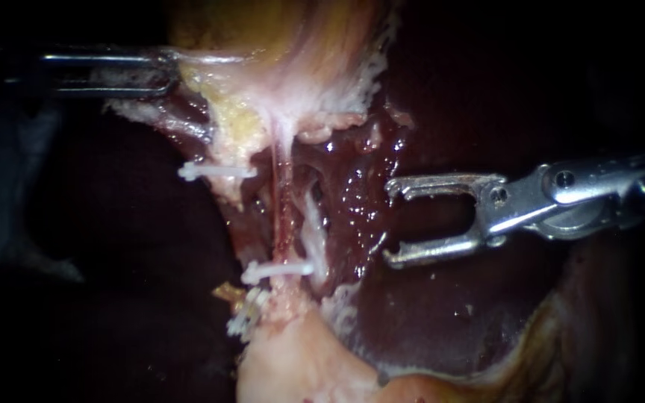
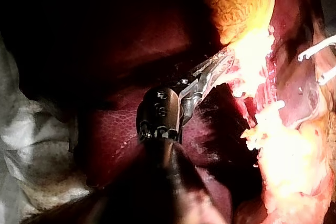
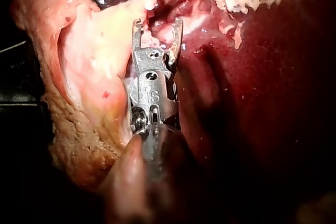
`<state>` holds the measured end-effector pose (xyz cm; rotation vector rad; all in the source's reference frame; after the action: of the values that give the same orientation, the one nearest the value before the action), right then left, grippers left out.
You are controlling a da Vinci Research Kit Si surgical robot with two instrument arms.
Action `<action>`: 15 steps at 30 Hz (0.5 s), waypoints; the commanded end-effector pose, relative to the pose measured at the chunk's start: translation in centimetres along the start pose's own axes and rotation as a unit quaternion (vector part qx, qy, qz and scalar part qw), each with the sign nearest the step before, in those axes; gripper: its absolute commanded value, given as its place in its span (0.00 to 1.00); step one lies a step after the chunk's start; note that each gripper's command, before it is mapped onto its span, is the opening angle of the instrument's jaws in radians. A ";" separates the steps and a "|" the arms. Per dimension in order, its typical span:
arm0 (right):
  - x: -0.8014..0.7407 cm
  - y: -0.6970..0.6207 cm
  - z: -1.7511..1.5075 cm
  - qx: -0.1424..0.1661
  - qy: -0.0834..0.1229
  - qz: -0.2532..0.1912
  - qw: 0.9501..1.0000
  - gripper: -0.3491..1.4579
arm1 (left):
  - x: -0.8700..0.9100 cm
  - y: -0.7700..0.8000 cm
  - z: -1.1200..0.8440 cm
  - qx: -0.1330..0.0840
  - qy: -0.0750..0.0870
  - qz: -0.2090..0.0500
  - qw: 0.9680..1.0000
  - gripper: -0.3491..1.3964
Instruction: Going back first clip right tube
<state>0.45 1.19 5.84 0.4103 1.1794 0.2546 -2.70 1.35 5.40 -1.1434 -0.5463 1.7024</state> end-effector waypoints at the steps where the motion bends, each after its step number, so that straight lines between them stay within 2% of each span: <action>1: -0.01 0.00 0.00 0.001 0.000 0.000 1.000 0.47 | -0.03 -0.01 0.04 0.000 -0.003 0.001 1.000 0.00; 6: -0.01 0.00 0.00 0.000 0.000 0.000 1.000 0.47 | -0.15 -0.04 0.23 -0.002 -0.008 0.005 1.000 0.00; 15: 0.00 -0.01 0.02 0.002 0.000 0.000 1.000 0.47 | -0.17 -0.06 0.24 -0.002 -0.008 0.007 1.000 0.00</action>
<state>0.47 1.17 5.84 0.4141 1.1810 0.2501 -2.86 1.25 5.65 -1.1387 -0.5528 1.7241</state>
